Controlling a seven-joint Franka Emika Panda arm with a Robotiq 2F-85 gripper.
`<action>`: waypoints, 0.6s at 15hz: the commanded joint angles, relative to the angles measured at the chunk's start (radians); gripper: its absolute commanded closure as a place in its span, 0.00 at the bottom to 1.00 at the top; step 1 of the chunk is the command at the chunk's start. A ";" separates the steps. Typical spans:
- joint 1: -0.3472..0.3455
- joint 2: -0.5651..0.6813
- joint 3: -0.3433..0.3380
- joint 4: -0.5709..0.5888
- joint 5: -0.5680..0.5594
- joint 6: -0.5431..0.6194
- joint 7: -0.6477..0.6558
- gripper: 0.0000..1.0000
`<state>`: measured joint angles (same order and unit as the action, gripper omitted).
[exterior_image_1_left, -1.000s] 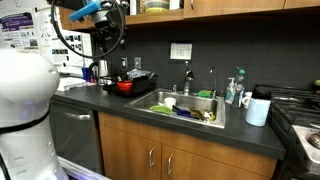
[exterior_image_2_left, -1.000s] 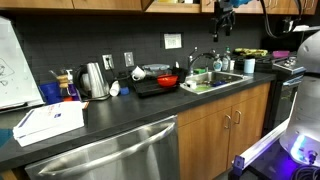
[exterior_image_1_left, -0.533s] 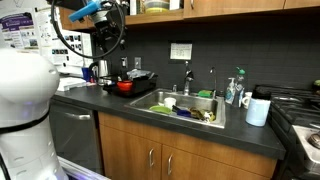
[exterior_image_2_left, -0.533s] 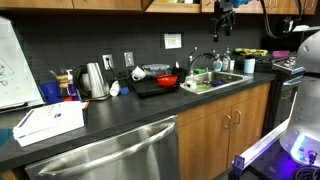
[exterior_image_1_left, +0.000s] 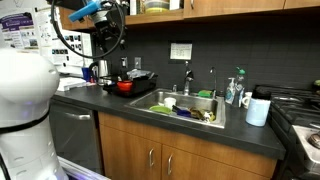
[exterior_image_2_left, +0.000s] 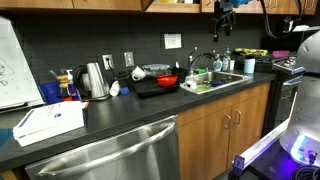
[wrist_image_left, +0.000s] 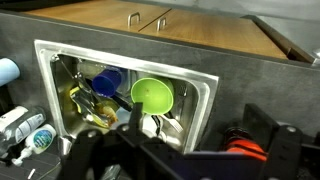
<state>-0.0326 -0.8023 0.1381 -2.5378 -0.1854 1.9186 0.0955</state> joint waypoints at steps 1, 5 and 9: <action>0.015 0.002 -0.011 0.002 -0.010 -0.003 0.009 0.00; 0.015 0.002 -0.011 0.002 -0.010 -0.003 0.009 0.00; 0.031 0.013 -0.004 0.026 0.016 0.091 0.038 0.00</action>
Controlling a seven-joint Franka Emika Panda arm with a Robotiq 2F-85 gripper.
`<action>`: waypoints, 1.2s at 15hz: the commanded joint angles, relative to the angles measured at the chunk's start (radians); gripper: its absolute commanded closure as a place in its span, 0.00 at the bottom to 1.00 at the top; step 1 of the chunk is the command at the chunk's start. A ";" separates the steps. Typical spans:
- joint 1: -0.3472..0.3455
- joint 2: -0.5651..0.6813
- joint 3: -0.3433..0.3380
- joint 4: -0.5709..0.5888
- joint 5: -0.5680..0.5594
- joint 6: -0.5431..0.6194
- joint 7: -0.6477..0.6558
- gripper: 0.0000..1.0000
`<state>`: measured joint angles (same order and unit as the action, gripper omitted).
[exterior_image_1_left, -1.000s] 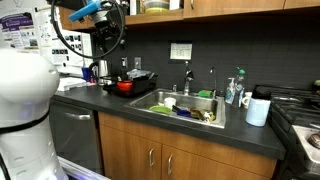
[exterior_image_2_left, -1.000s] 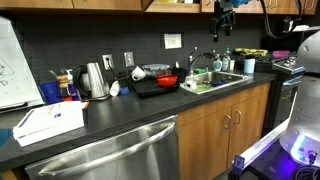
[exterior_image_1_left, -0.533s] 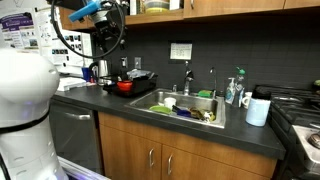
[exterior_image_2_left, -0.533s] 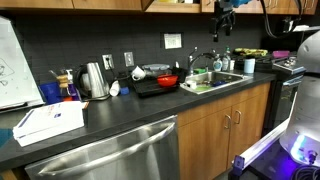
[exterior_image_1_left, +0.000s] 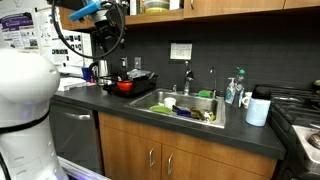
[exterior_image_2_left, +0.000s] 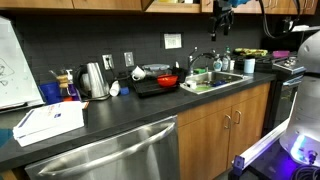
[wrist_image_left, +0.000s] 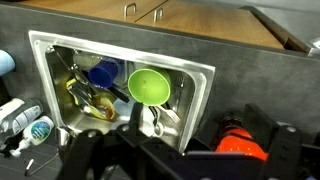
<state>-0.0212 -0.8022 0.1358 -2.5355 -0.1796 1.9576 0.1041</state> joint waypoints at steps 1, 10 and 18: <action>0.025 0.015 0.000 0.027 0.013 0.087 0.033 0.00; 0.013 0.042 0.032 0.041 0.012 0.510 0.100 0.00; -0.066 0.086 0.070 0.090 0.024 0.887 0.173 0.00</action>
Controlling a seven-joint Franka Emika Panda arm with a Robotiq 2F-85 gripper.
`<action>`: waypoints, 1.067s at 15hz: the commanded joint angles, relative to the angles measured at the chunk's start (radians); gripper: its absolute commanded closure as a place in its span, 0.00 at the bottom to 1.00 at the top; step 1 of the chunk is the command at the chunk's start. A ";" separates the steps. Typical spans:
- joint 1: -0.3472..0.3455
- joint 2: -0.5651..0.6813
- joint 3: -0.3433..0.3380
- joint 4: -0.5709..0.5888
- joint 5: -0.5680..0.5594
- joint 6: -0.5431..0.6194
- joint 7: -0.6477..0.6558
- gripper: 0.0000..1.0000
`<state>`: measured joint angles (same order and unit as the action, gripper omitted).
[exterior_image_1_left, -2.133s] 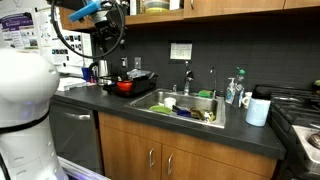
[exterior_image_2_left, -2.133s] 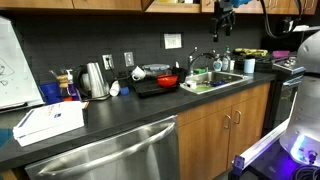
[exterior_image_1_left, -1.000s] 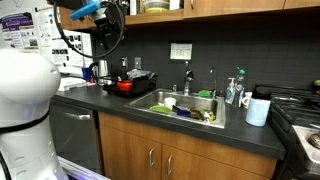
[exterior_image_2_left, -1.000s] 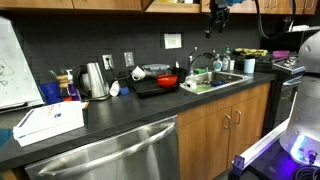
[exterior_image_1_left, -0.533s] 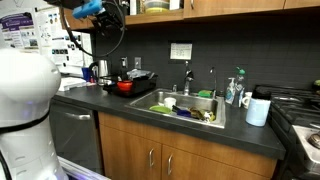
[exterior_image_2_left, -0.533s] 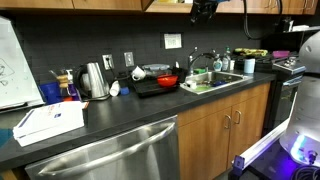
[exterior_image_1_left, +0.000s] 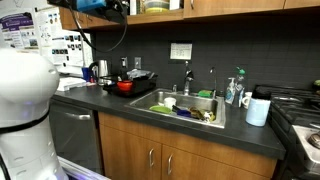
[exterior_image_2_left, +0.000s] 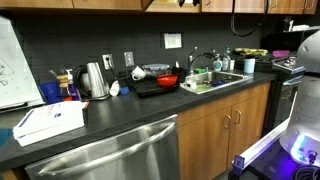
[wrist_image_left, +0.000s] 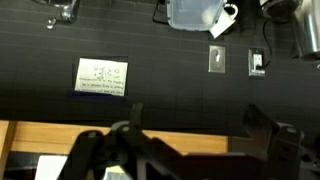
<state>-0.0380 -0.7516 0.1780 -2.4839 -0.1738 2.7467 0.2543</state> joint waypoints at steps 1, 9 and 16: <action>-0.067 0.037 0.041 0.044 0.022 0.136 0.038 0.00; -0.212 0.081 0.218 0.111 0.057 0.301 0.101 0.00; -0.346 0.174 0.240 0.245 0.046 0.334 0.068 0.00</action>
<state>-0.3220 -0.6503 0.4104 -2.3311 -0.1247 3.0669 0.3468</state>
